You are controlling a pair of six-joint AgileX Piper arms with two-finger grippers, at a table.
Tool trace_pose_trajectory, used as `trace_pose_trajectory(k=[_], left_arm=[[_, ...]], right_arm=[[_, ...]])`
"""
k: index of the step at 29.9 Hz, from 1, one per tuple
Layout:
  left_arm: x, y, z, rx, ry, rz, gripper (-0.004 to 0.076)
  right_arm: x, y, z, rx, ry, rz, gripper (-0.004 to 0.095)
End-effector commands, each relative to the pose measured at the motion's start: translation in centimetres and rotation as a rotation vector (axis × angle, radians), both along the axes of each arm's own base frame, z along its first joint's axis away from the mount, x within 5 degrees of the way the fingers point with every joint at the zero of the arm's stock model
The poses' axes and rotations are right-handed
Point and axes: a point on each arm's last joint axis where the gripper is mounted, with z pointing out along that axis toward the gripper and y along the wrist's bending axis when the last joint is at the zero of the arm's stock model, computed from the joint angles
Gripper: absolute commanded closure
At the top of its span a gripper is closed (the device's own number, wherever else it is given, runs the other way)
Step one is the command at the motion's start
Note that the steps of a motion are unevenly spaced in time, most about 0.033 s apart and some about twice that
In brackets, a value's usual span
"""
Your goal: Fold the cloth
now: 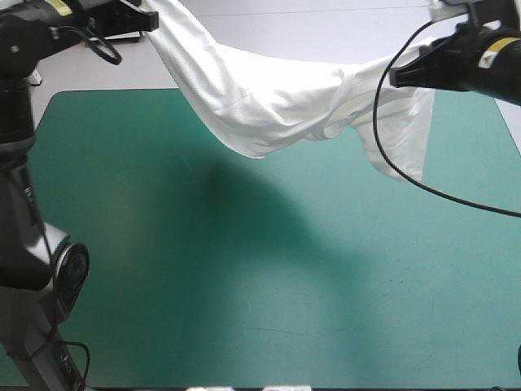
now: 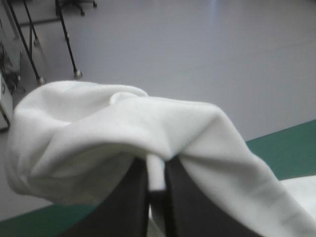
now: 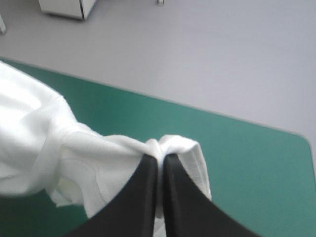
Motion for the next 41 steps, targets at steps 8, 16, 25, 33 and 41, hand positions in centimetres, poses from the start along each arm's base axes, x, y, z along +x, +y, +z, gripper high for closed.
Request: trace_pose_trajectory(k=[8,16,25,33,41], left_arm=[[-15.1,2.2,8.1,-0.078,-0.359,-0.037,0.0733],[-17.1,2.1,7.8,-0.069,-0.304,-0.092,0.0733],[-15.0,1.0,4.8,-0.055,-0.08,-0.174,0.0733],[-2.8,-0.9,-8.3,0.015,0.378,-0.149,0.0733],[7.0,-1.9,-18.1,0.024,0.477,-0.061,0.0733]], right_arm=[[-9.2,-1.9,6.7,0.084,-0.332,0.061,0.0925],[-11.4,-1.0,6.5,0.197,-0.299,0.197,0.0924],[-11.8,-0.4,0.8,0.24,-0.03,0.23,0.0924],[-3.6,0.2,-7.2,0.11,0.177,0.057,0.0925],[7.7,1.5,-16.0,-0.069,0.297,-0.051,0.0925]])
